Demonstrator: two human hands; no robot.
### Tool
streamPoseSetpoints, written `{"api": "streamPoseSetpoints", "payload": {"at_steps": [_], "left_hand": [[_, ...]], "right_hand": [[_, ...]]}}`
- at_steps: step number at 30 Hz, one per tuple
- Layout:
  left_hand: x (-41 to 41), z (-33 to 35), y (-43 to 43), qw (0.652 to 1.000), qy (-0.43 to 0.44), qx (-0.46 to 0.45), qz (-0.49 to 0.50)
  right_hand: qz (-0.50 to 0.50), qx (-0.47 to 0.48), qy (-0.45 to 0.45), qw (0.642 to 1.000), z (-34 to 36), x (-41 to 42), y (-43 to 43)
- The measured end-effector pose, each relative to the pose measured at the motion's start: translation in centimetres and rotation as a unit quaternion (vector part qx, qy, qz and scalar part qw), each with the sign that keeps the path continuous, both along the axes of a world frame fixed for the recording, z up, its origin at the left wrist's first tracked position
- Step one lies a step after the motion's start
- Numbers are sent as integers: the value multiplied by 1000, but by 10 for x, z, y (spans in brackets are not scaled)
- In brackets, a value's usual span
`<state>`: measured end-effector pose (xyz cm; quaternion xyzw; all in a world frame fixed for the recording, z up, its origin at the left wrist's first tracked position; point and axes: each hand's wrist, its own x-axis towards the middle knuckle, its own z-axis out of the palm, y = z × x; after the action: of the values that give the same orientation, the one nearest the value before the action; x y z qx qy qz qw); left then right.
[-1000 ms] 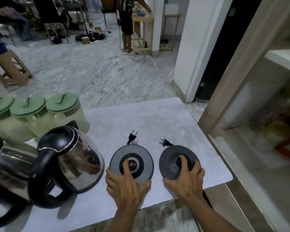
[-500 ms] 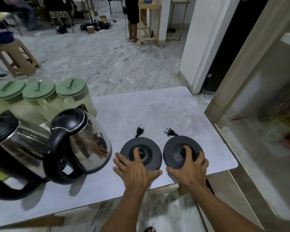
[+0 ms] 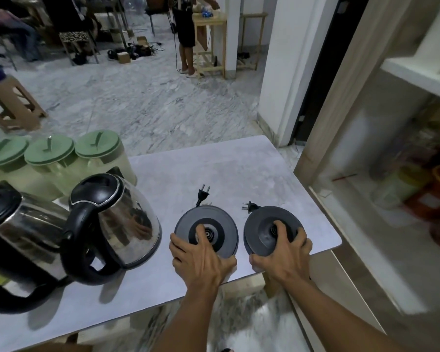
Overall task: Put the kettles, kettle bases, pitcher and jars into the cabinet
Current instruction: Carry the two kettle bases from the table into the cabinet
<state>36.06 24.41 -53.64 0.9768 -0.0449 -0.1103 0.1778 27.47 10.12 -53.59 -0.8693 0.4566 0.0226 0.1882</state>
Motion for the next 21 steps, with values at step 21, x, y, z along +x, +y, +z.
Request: {"api": "streamPoseSetpoints", "payload": {"at_steps": [21], "left_hand": [[-9,-2,26,990,55,65,-116]], "right_hand": [[14,0,-12,1000,2,-25,18]]}}
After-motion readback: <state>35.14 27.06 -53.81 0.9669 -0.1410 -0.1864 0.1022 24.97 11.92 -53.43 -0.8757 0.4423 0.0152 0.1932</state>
